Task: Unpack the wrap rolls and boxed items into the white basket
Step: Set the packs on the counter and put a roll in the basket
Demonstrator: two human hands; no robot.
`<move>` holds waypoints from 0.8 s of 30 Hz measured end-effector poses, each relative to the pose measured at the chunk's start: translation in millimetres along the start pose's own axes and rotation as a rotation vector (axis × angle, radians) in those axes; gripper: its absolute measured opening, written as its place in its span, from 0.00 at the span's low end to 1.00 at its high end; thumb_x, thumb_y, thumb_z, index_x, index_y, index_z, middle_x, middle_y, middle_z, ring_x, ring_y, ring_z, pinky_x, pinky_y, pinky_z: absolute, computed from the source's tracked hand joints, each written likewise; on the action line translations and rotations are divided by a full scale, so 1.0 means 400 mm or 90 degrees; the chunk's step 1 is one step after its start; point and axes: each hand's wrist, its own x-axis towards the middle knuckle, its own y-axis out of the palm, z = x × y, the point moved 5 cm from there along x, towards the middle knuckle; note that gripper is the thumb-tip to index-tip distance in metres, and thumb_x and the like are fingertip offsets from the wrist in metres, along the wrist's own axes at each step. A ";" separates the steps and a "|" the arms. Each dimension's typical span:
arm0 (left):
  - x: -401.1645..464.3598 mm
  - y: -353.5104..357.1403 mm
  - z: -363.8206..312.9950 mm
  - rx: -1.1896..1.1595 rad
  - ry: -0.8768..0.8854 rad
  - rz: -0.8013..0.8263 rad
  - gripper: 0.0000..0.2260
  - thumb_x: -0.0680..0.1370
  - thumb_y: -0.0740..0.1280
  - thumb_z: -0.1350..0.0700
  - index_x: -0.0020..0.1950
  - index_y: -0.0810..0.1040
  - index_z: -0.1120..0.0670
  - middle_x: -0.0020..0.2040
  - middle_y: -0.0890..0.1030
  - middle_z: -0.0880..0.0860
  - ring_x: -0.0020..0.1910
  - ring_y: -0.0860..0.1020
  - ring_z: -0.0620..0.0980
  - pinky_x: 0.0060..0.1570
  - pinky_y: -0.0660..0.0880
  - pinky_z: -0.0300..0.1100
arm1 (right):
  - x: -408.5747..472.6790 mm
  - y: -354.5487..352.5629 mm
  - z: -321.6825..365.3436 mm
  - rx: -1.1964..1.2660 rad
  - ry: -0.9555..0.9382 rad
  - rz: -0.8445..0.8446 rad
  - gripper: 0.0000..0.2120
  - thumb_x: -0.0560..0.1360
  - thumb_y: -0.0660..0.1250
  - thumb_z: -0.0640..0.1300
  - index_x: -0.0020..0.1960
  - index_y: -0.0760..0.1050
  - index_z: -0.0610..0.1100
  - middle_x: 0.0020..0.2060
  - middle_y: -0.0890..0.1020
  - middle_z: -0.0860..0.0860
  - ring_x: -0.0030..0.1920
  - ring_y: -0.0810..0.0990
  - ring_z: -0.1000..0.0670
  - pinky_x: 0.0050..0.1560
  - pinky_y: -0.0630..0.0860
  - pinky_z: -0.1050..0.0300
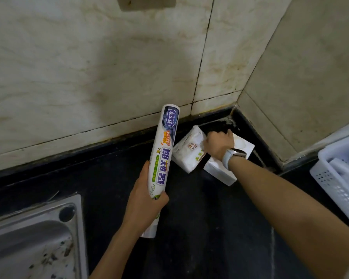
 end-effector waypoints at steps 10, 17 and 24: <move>-0.018 -0.017 0.011 0.001 -0.009 0.002 0.41 0.70 0.70 0.61 0.74 0.50 0.42 0.63 0.71 0.49 0.58 0.73 0.47 0.57 0.74 0.45 | -0.092 -0.053 -0.059 0.182 0.034 -0.183 0.24 0.74 0.60 0.54 0.66 0.67 0.44 0.65 0.71 0.41 0.68 0.63 0.40 0.71 0.55 0.41; -0.014 0.001 0.003 0.002 -0.004 0.030 0.40 0.70 0.70 0.60 0.74 0.50 0.43 0.64 0.70 0.50 0.58 0.73 0.48 0.57 0.74 0.45 | -0.266 0.074 -0.161 0.021 -0.052 0.005 0.29 0.73 0.59 0.60 0.72 0.56 0.57 0.75 0.54 0.46 0.75 0.48 0.38 0.71 0.60 0.36; -0.021 0.005 0.005 0.004 -0.002 0.045 0.40 0.70 0.70 0.60 0.74 0.50 0.41 0.62 0.70 0.48 0.58 0.73 0.47 0.56 0.74 0.43 | -0.160 0.029 -0.126 0.249 0.187 -0.148 0.27 0.74 0.65 0.50 0.68 0.62 0.41 0.69 0.60 0.37 0.65 0.64 0.33 0.62 0.68 0.41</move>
